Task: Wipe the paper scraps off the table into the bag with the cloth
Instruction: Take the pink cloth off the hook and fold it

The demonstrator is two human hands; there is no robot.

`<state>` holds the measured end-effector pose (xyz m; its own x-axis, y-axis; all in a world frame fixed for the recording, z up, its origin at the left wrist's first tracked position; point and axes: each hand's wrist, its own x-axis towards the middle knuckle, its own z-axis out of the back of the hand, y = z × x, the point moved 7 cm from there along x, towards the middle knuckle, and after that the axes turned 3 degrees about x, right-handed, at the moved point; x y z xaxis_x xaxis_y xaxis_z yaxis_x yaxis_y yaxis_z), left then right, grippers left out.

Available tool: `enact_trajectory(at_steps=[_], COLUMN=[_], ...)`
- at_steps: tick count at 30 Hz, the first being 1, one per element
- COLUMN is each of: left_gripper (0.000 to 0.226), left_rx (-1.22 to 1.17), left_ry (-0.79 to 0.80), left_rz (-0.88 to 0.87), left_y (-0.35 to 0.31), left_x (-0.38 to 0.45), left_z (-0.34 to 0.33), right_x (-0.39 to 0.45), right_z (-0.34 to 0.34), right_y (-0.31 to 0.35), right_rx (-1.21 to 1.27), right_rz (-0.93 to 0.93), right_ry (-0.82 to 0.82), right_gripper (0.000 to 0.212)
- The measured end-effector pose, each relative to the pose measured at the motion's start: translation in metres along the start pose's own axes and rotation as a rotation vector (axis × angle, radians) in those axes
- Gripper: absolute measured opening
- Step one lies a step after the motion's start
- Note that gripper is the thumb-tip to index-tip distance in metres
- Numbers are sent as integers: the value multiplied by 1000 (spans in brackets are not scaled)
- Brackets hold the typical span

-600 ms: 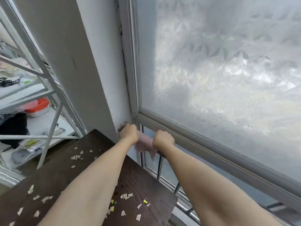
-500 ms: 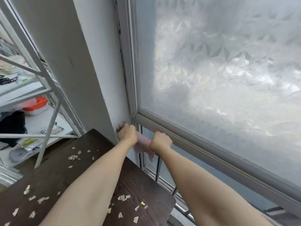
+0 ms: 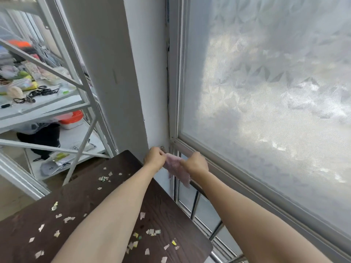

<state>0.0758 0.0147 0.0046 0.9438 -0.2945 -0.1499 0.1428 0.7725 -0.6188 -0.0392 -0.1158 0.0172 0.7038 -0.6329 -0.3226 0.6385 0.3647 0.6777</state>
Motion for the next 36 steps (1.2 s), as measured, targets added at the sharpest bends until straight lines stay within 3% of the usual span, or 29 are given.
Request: enact_trajectory(at_steps=[2,6,11,12,14,21,27,29,31,33,36], left_gripper=[24,6,38,38,38,45,10,16,19,6,13], left_rx=[-67,-244,-364,-363,-358,-185,42,-3,-91,-205,-495], left_ry=[-39,-125,-91,-80,-71,-159,-298,-275,-230,-182,-77], left_rz=[-6,20,-19,-15,-1,-62,-112,-98,-64,-28,8], left_y=[6,35,61,68,83,111,124,134,142,151,160], left_x=[-9,-19,-40,-44,-54,-102,-139,-148,-156,-164,-175], left_z=[28,84,147,159,185,269,317,329,339,342,334], right_x=[-4,-16,-42,-47,-60,-116,-150,-160,-166,-171,-174], right_z=[3,-2,-23,-30,-42,-80,-105,-108,-111,-118,-136], right_y=[18,57,120,132,156,222,251,256,259,262,263], right_rx=[79,208,332,345,334,155,-20,7,74,138,254], right_rz=[45,102,237,264,331,506,606,592,563,542,527], right_ry=[-25,-14,97,137,193,337,293,325,379,435,513], right_gripper=[19,29,10,24,38,21,26,17,23,18,33])
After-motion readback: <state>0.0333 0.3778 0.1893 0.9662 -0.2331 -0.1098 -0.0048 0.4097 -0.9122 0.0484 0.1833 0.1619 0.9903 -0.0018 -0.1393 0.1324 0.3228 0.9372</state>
